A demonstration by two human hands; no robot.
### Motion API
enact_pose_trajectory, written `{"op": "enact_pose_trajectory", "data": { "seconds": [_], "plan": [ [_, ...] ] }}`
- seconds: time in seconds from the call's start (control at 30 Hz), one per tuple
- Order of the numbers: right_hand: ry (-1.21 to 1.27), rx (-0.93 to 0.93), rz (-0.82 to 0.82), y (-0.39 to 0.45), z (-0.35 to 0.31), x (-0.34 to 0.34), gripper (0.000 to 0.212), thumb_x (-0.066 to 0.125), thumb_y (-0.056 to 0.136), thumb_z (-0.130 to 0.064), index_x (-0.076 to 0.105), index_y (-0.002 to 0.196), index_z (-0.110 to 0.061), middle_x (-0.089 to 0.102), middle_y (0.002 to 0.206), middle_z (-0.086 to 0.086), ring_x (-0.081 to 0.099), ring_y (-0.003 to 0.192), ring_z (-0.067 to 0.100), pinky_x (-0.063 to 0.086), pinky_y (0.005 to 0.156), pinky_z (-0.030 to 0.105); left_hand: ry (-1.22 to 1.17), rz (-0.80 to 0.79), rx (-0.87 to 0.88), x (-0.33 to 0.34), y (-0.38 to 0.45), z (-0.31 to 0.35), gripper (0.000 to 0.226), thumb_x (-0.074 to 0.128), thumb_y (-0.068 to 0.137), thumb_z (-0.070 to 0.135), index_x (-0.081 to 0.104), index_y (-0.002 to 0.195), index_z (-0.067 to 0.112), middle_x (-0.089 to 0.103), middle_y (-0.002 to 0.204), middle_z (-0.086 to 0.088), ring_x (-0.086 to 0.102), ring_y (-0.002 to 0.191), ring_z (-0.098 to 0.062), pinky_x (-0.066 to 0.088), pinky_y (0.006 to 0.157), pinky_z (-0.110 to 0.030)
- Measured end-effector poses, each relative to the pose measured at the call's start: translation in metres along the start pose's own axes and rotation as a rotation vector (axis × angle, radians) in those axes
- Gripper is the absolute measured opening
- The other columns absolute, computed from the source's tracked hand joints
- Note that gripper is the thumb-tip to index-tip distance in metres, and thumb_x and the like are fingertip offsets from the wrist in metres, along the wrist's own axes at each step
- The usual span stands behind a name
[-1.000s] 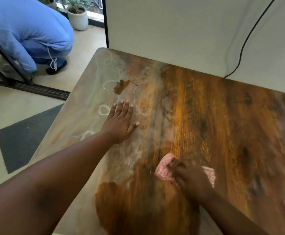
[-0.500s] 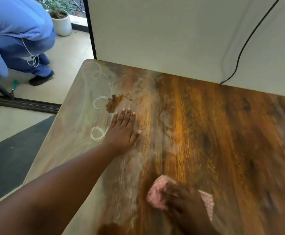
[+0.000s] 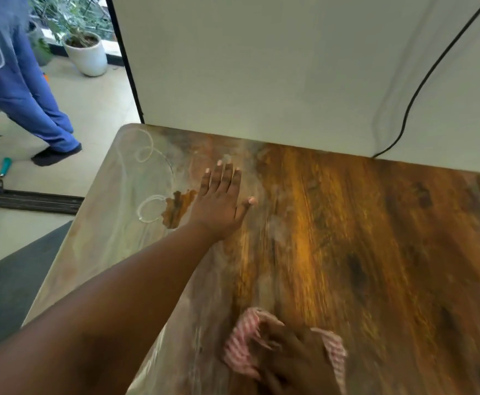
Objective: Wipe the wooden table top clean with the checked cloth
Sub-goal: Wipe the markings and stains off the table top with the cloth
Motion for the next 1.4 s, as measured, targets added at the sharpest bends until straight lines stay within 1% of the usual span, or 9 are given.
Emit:
{"op": "enact_pose_trajectory", "data": {
  "seconds": [0.13,0.3,0.5,0.57,0.73,0.9,1.0,1.23,1.4],
  "plan": [
    [-0.061,0.304,0.114,0.035,0.093,-0.016,0.036,0.048,0.078,-0.04,0.066,0.109,-0.036,0.063,0.114,0.001,0.06,0.088,0.03,0.045,0.074,0.042,0.077,-0.037,-0.017,0.013,0.02,-0.016,0.082,-0.009,0.087,0.063,-0.007,0.15,0.009,-0.014,0.158,-0.013,-0.024,0.142,-0.024,-0.015,0.116,-0.044],
    [-0.065,0.68,0.156,0.153,0.149,-0.011,0.032,0.048,0.088,-0.035,0.067,0.112,-0.033,0.053,0.129,0.012,0.043,0.115,0.041,0.035,0.095,0.049,0.03,0.005,-0.027,0.016,0.024,-0.022,0.074,0.002,0.093,0.057,-0.005,0.15,0.012,-0.014,0.157,-0.008,-0.023,0.143,-0.023,-0.013,0.116,-0.043],
    [-0.023,0.286,-0.033,0.088,0.033,0.016,0.043,0.041,0.083,-0.044,0.056,0.124,-0.043,0.049,0.136,-0.004,0.049,0.112,0.031,0.045,0.086,0.047,-0.002,0.024,-0.037,0.015,0.028,-0.025,0.068,0.011,0.097,0.05,-0.001,0.151,0.01,-0.007,0.159,-0.012,-0.019,0.144,-0.024,-0.012,0.117,-0.042],
    [-0.017,0.231,-0.131,0.037,0.019,0.031,0.044,0.033,0.093,-0.053,0.044,0.135,-0.046,0.043,0.144,-0.01,0.056,0.114,0.028,0.044,0.087,0.063,-0.005,0.03,-0.041,0.016,0.028,-0.026,0.069,0.01,0.097,0.051,-0.001,0.151,0.009,-0.007,0.159,-0.012,-0.018,0.144,-0.024,-0.011,0.117,-0.042],
    [-0.001,0.304,0.002,0.041,0.067,0.005,0.043,0.04,0.086,-0.049,0.049,0.128,-0.047,0.056,0.13,-0.005,0.058,0.097,0.032,0.048,0.079,0.05,-0.013,0.037,-0.045,0.017,0.028,-0.026,0.071,0.007,0.095,0.052,0.002,0.151,0.008,-0.004,0.16,-0.012,-0.016,0.145,-0.025,-0.008,0.118,-0.043],
    [-0.108,0.585,0.141,0.171,0.132,-0.007,0.036,0.046,0.09,-0.034,0.06,0.123,-0.036,0.049,0.132,0.01,0.041,0.112,0.038,0.034,0.091,0.046,-0.004,0.036,-0.055,0.014,0.028,-0.026,0.069,0.01,0.096,0.048,-0.002,0.151,0.008,-0.008,0.159,-0.011,-0.019,0.144,-0.024,-0.009,0.118,-0.043],
    [-0.034,0.543,0.131,0.211,0.11,0.004,0.032,0.048,0.091,-0.035,0.061,0.121,-0.038,0.046,0.133,0.005,0.034,0.116,0.033,0.03,0.094,0.046,-0.006,0.015,-0.041,0.016,0.027,-0.024,0.07,0.004,0.092,0.048,-0.004,0.15,0.009,-0.01,0.159,-0.011,-0.02,0.144,-0.024,-0.01,0.117,-0.042],
    [0.023,0.297,-0.039,0.056,0.049,0.002,0.05,0.049,0.072,-0.036,0.06,0.121,-0.036,0.057,0.124,0.001,0.053,0.096,0.03,0.044,0.076,0.044,-0.063,0.029,-0.04,0.014,0.027,-0.026,0.066,0.014,0.098,0.046,0.002,0.151,0.007,-0.004,0.159,-0.013,-0.015,0.145,-0.026,-0.009,0.118,-0.043],
    [-0.05,0.486,0.037,0.065,0.105,-0.008,0.046,0.042,0.076,-0.034,0.066,0.114,-0.031,0.057,0.12,0.014,0.054,0.097,0.04,0.038,0.078,0.045,-0.062,0.032,-0.037,0.011,0.027,-0.025,0.066,0.016,0.099,0.045,0.003,0.15,0.006,-0.002,0.159,-0.013,-0.014,0.145,-0.026,-0.008,0.118,-0.043]
  ]
}}
Point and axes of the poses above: each hand's wrist, its own y-axis towards the middle knuckle, its own x-axis out of the palm, z = x × y, the point moved 8 cm from there along y, towards the middle knuckle
